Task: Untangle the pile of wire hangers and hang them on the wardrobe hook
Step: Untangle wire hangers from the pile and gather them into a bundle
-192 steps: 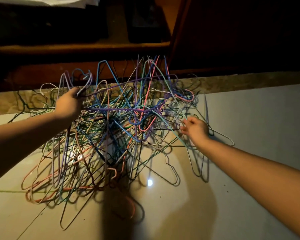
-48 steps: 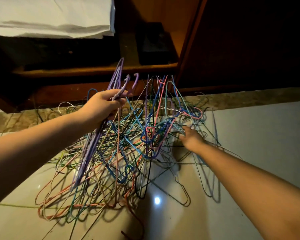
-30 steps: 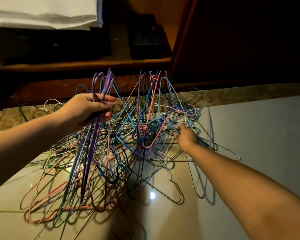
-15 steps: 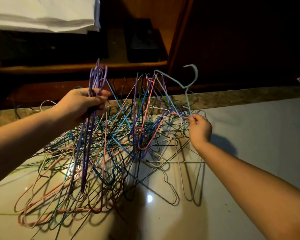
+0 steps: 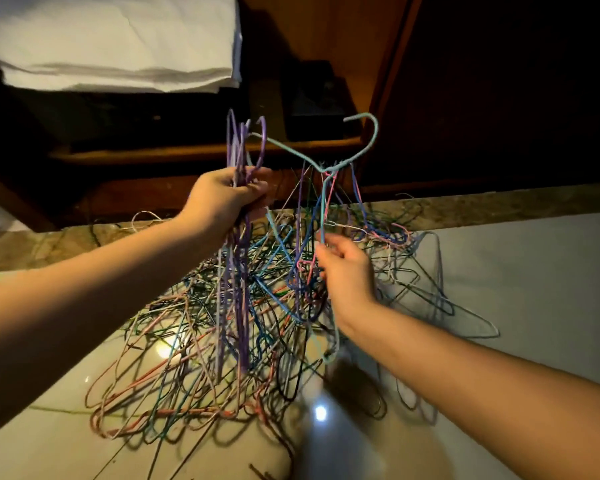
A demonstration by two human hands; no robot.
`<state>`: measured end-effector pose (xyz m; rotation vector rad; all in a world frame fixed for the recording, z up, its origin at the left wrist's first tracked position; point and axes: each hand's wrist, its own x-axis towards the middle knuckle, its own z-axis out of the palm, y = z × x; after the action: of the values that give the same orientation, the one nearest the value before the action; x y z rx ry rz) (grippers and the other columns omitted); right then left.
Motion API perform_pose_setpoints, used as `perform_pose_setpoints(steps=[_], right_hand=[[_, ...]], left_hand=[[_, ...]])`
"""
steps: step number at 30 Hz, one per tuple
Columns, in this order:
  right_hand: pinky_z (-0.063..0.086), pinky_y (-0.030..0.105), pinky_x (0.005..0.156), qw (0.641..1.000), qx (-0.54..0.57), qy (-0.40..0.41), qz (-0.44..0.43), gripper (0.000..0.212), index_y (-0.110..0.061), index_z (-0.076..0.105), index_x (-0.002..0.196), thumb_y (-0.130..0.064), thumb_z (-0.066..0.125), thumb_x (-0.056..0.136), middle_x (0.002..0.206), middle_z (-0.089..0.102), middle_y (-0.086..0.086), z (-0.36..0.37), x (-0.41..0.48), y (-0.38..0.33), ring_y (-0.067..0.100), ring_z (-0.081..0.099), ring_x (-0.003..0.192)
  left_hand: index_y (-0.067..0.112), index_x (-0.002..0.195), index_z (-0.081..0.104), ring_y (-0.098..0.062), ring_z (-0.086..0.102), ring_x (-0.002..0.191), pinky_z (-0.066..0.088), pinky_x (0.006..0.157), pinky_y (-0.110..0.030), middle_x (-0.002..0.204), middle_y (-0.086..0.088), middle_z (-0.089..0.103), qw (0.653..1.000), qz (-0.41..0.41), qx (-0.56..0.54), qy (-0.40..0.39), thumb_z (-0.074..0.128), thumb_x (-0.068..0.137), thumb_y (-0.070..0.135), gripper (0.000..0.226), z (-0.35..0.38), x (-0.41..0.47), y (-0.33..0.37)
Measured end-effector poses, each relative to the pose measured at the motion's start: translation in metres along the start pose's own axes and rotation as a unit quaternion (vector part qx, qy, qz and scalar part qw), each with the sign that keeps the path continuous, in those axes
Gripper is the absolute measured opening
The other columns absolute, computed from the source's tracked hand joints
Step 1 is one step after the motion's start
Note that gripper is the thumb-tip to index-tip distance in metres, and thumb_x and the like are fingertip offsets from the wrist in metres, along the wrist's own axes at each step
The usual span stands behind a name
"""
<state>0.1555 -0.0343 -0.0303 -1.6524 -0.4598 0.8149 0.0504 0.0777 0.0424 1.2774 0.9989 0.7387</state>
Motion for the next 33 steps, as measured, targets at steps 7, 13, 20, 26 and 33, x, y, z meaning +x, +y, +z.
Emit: perform_pose_setpoints(steps=[7,13,20,26,33], right_hand=[[0.037,0.021,0.061,0.999,0.009,-0.043,0.006,0.018,-0.024,0.062,0.104,-0.013,0.055,0.092,0.077,0.051,-0.007,0.01,-0.02,-0.007,0.009,0.047,0.07],[0.041,0.025,0.072,0.996,-0.029,-0.086,0.026,0.025,-0.019,0.064,0.105,-0.003,0.055,0.088,0.089,0.064,-0.002,0.011,-0.032,-0.005,0.015,0.055,0.084],[0.044,0.013,0.07,0.982,-0.039,-0.183,-0.002,0.016,-0.021,0.064,0.096,-0.008,0.058,0.089,0.083,0.064,-0.007,0.007,-0.03,-0.003,0.007,0.056,0.078],[0.038,0.025,0.064,0.979,-0.159,-0.11,0.068,0.016,-0.017,0.067,0.102,-0.022,0.055,0.092,0.079,0.061,-0.003,-0.009,0.038,0.028,0.017,0.053,0.076],[0.045,0.033,0.09,0.924,-0.36,-0.058,0.116,0.03,-0.002,0.062,0.113,-0.021,0.047,0.095,0.117,0.062,0.019,-0.031,0.109,0.064,0.034,0.057,0.108]], left_hand=[[0.013,0.102,0.059,-0.014,0.056,0.065,0.051,0.056,-0.018,0.078,-0.007,0.058,0.997,0.001,-0.078,-0.007,0.052,0.089,-0.005,0.023,0.008,-0.008,0.0],[0.024,0.095,0.063,-0.017,0.059,0.074,0.05,0.069,-0.025,0.081,-0.005,0.061,0.993,-0.002,-0.088,-0.076,0.056,0.087,-0.001,0.027,0.011,-0.015,-0.001],[0.018,0.105,0.061,-0.005,0.061,0.065,0.056,0.072,-0.029,0.078,0.009,0.061,0.997,0.012,-0.047,-0.067,0.051,0.092,0.002,0.023,0.011,-0.016,-0.007],[0.027,0.075,0.064,0.0,0.045,0.046,0.04,0.048,-0.016,0.061,0.005,0.052,0.989,0.079,0.119,-0.029,0.058,0.089,0.009,0.024,0.002,-0.004,-0.015],[0.023,0.091,0.064,-0.004,0.043,0.051,0.036,0.057,-0.025,0.057,0.012,0.054,0.954,0.099,0.283,-0.017,0.057,0.09,0.013,0.012,-0.015,0.01,-0.045]])
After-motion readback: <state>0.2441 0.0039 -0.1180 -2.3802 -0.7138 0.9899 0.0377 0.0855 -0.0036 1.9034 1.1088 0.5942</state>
